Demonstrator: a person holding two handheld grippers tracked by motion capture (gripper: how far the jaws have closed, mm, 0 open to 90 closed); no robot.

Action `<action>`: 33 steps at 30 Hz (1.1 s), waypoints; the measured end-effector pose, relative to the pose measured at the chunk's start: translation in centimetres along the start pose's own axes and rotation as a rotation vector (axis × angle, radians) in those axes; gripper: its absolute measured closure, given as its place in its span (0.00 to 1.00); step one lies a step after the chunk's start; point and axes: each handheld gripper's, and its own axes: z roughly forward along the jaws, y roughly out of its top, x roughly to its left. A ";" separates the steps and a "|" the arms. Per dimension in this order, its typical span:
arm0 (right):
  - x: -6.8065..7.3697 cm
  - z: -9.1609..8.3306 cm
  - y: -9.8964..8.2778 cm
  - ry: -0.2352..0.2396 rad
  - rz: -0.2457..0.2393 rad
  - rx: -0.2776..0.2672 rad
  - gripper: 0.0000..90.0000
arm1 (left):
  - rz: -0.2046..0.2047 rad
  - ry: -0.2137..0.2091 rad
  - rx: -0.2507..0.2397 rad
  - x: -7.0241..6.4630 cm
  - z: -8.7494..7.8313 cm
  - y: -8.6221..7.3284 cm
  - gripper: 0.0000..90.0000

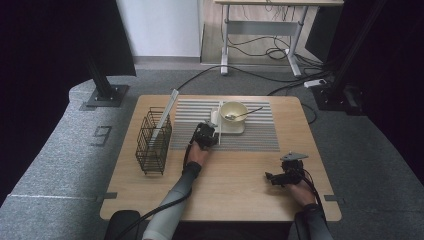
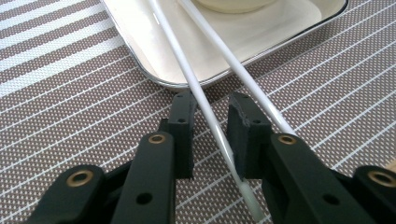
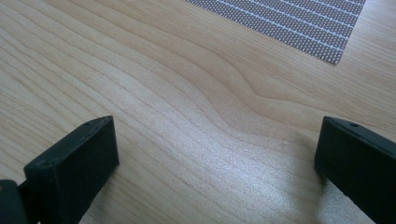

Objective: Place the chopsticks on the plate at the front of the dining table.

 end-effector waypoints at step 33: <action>0.0 0.0 0.0 0.000 0.000 0.000 0.00 | -0.019 -0.030 -0.004 -1.4 0.1 0.3 0.61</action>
